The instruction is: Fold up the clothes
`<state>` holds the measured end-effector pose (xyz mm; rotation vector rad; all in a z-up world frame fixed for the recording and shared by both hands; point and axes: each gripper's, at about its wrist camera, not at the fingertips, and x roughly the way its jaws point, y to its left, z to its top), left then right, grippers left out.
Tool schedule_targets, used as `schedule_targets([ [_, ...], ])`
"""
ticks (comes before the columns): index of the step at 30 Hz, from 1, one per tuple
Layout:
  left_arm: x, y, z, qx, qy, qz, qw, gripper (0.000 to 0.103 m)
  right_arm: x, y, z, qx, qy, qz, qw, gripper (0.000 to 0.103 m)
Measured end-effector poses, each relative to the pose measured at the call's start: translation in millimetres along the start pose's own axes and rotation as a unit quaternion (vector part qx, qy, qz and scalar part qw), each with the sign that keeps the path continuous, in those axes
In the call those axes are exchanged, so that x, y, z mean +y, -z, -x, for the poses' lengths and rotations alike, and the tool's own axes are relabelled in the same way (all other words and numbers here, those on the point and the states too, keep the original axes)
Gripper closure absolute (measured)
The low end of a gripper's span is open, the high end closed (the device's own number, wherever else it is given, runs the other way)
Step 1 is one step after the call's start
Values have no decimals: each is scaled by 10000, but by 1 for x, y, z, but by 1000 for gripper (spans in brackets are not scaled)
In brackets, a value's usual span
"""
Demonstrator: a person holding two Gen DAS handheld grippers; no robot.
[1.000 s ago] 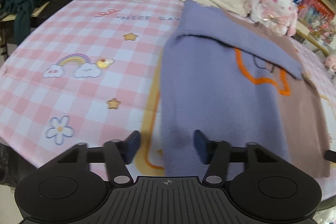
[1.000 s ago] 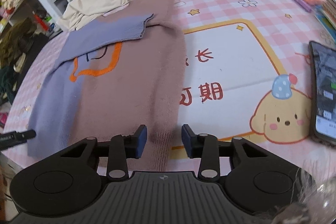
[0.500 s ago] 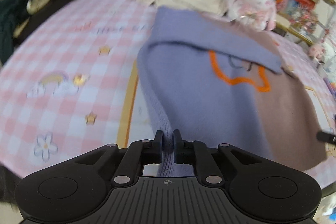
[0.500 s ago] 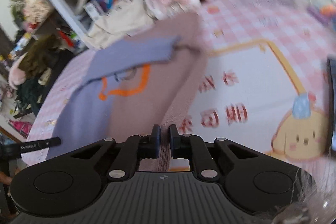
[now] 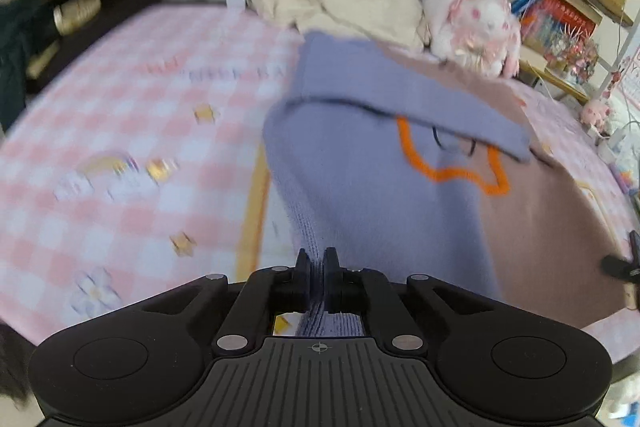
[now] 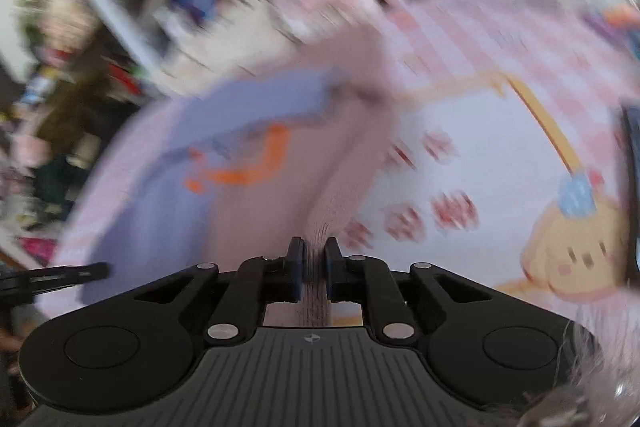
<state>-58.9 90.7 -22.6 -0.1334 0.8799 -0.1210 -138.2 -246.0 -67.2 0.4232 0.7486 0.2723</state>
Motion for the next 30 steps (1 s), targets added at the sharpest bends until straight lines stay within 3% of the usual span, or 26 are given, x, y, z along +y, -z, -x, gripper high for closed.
schedule_targets([
  [7,22,4,-16,579,269,441,9970,96,-18,8,-22,545,293,-497,9968,88],
  [11,30,8,-20,735,429,741,9936,91,-29,9,-28,593,294,-898,9938,83],
  [18,39,4,-25,993,704,918,9883,90,-34,13,-32,540,157,-1243,9907,85],
  [23,41,3,-26,1023,764,904,9877,92,-34,17,-31,414,195,-1394,9892,86],
  [26,34,-1,-26,1009,691,697,9900,98,-31,17,-31,409,344,-1349,9894,93],
  [30,31,-8,-14,715,980,895,9886,98,-21,13,-13,10,218,-1330,9909,93],
])
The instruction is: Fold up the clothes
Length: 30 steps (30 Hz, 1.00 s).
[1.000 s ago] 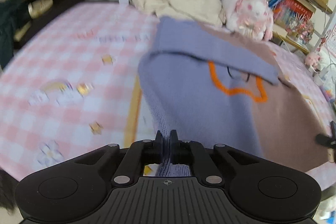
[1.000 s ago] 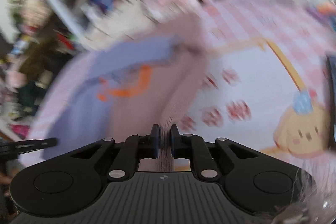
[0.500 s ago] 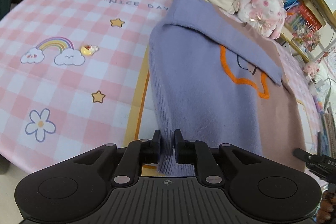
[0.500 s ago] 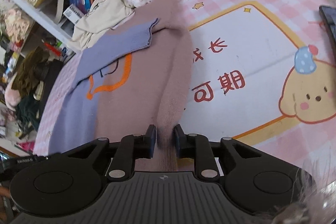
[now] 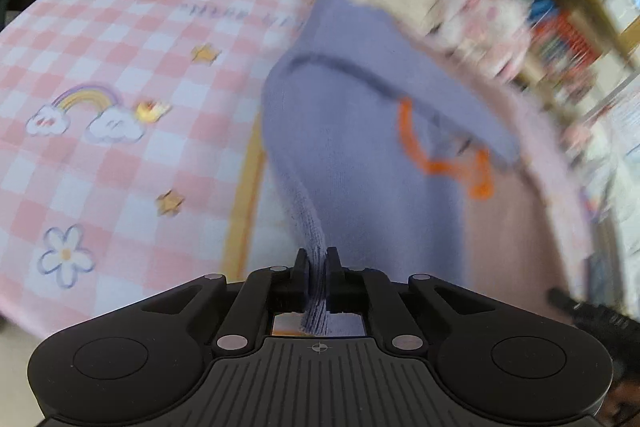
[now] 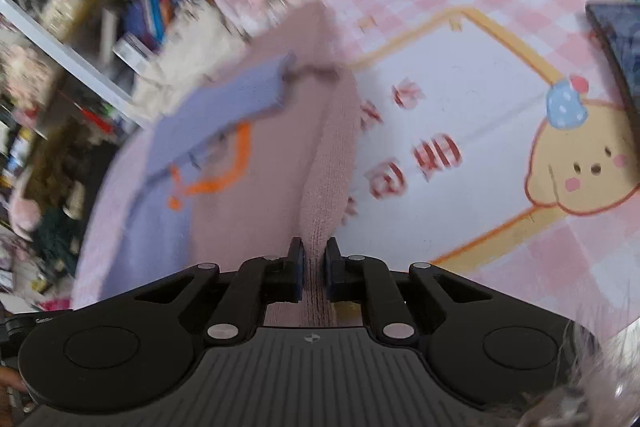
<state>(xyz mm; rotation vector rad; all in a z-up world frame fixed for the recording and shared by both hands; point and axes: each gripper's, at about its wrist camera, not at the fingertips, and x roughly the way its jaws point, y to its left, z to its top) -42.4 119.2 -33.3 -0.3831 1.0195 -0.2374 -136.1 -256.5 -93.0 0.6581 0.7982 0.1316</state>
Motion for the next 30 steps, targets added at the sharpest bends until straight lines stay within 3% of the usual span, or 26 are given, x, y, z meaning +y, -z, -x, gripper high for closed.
schedule_targets([
  [2,-4,-1,0,37,128,-166,9998,97,2,-1,3,-48,27,-34,10000,93],
  [7,2,2,-10,288,28,-265,9992,94,-4,6,-13,350,331,-165,9987,87],
  [14,15,4,-17,409,145,-52,9990,93,-7,12,-14,223,223,-343,9989,85],
  [19,20,1,-20,444,306,68,9985,93,-5,12,-16,176,286,-302,9990,89],
  [30,24,1,-17,453,426,-61,9980,98,-4,14,-7,-49,348,-611,9975,93],
])
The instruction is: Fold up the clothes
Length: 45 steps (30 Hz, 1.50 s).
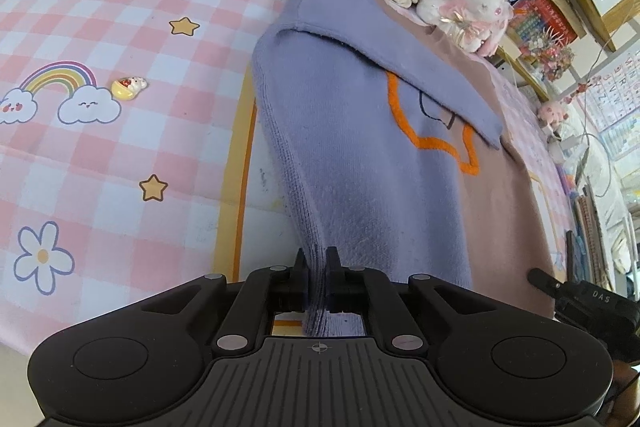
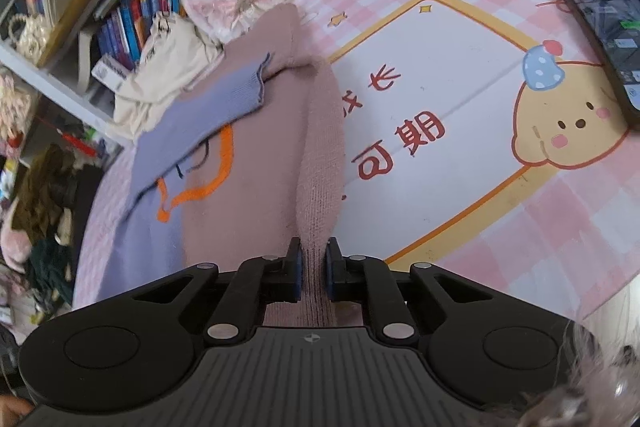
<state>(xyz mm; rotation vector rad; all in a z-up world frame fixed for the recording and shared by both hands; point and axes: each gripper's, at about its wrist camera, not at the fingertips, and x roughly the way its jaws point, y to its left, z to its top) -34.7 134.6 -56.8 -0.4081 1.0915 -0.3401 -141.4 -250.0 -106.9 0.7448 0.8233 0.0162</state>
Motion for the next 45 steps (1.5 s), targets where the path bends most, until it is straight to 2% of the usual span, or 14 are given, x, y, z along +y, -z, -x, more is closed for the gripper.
schedule_targets([
  [16,13,7,11,152,559,-120,9983,99,-3,19,18,-177,51,-453,9988,93],
  [22,21,15,19,227,756,-128,9968,99,-8,32,33,-240,-80,-724,9971,93],
  [29,32,25,28,390,1006,-100,9941,99,-5,45,52,-275,-135,-804,9963,93],
  [37,39,38,32,603,1210,-123,9907,99,-15,70,60,-124,-164,-1154,9931,93],
  [42,46,41,35,637,1380,-55,9884,99,-13,74,69,-199,-148,-1169,9928,93],
  [45,46,38,39,567,1540,-77,9864,99,-9,72,75,-289,-277,-1247,9914,93],
])
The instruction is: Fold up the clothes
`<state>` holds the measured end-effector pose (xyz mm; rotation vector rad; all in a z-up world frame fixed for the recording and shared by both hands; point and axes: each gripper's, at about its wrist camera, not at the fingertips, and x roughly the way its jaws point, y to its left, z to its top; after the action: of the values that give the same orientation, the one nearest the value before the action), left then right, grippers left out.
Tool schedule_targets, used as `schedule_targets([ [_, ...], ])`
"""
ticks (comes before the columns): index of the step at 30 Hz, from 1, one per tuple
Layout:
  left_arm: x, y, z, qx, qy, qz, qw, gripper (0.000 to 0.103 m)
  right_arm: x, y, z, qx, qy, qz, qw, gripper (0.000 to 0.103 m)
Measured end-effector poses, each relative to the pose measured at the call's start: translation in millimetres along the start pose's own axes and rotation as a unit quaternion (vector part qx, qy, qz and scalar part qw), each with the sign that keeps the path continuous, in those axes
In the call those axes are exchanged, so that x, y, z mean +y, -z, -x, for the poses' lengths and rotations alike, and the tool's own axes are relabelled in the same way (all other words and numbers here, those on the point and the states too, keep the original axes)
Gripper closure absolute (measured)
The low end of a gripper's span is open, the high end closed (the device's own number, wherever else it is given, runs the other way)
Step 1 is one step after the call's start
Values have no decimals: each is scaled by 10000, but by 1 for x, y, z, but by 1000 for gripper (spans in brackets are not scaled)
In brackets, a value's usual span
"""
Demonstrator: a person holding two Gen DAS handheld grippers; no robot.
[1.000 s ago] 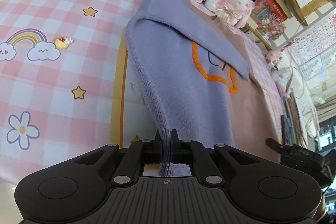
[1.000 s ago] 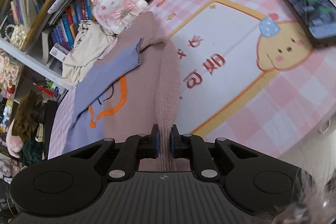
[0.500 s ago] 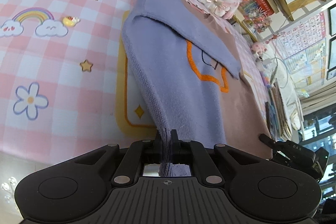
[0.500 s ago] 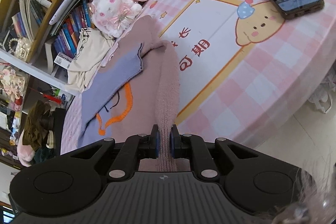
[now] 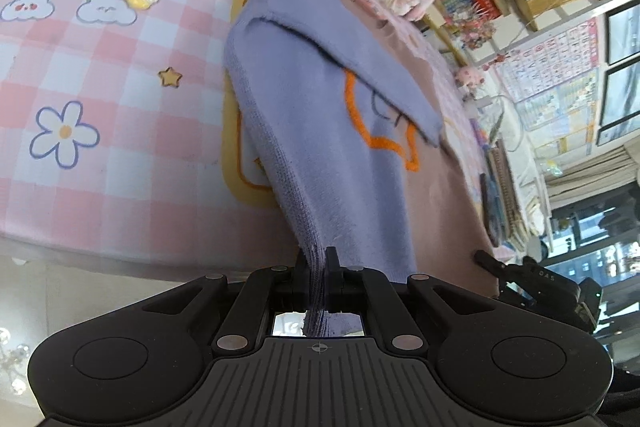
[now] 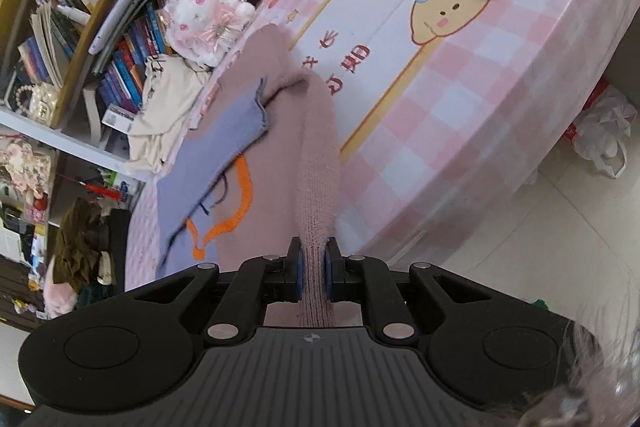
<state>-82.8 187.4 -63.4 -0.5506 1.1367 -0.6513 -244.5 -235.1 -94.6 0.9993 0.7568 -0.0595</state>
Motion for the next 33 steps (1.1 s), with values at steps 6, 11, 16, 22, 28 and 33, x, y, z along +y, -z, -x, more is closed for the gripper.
schedule_targets([
  [6,-4,-12,16,-296,487,32,9984,99,21,-15,9,-247,-585,-161,9979,93],
  [11,-8,-22,26,-613,938,213,9935,99,40,-27,12,-426,-959,-195,9943,93],
  [16,-12,-32,35,-952,1307,283,9864,99,55,-40,10,-593,-1199,-201,9908,93],
  [22,-15,-45,42,-1367,1511,334,9785,99,74,-56,5,-642,-1381,-82,9883,93],
  [28,-18,-66,44,-1786,1600,423,9699,99,90,-79,-11,-617,-1620,-41,9849,93],
  [33,-21,-90,41,-2100,1559,481,9640,99,101,-105,-32,-646,-1781,-65,9819,93],
])
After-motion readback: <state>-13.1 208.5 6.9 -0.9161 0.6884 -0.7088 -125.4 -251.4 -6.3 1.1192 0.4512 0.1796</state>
